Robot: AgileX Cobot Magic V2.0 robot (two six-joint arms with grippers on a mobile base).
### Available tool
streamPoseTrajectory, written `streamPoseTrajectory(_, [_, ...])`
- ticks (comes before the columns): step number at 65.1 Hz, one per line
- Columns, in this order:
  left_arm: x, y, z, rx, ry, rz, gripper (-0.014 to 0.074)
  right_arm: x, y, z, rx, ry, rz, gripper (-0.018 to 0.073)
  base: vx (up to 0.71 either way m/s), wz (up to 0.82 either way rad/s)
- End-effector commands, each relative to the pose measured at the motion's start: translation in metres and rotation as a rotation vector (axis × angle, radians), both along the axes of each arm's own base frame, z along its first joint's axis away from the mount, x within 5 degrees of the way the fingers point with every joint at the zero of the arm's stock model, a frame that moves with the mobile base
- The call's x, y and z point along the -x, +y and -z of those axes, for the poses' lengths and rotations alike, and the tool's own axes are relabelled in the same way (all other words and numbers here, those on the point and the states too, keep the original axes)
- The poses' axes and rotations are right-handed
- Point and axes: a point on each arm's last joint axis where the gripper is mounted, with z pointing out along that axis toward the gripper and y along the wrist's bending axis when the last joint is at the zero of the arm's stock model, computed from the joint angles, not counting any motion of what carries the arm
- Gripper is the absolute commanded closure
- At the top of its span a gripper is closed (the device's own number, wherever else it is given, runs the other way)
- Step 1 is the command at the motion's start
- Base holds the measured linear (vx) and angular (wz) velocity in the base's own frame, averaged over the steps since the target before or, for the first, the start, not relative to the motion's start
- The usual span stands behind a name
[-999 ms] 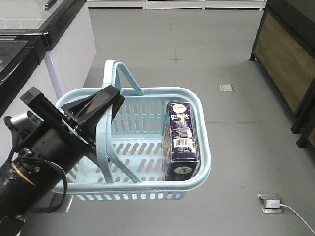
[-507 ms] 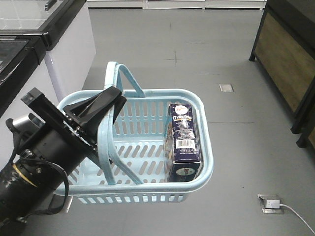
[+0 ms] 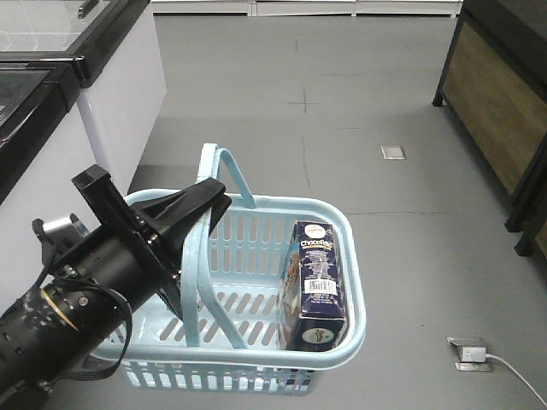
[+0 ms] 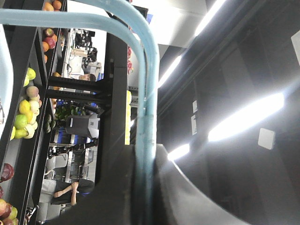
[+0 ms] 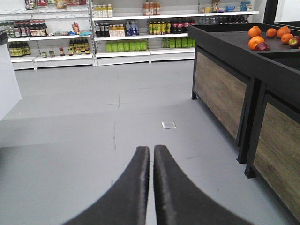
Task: Left arm holds basket, right arm returns cookies
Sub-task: 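Hold the basket steady in front of the robot with the left gripper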
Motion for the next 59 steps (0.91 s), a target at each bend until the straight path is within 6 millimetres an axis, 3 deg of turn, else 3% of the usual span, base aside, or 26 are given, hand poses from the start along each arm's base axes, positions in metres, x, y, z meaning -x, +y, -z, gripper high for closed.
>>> streamPoseTrajectory(1, [0.0055, 0.0022, -0.0305, 0.143, -0.153, 0.011, 0.0599, -0.0002, -0.0001, -0.0011, 0.023, -0.063, 0.001, 0.0566, 0.00, 0.00])
streamPoseTrajectory(59, [0.0057, 0.0024, -0.0315, 0.150, -0.165, 0.010, 0.0599, -0.0002, -0.0001, -0.0011, 0.023, -0.063, 0.001, 0.0566, 0.00, 0.00])
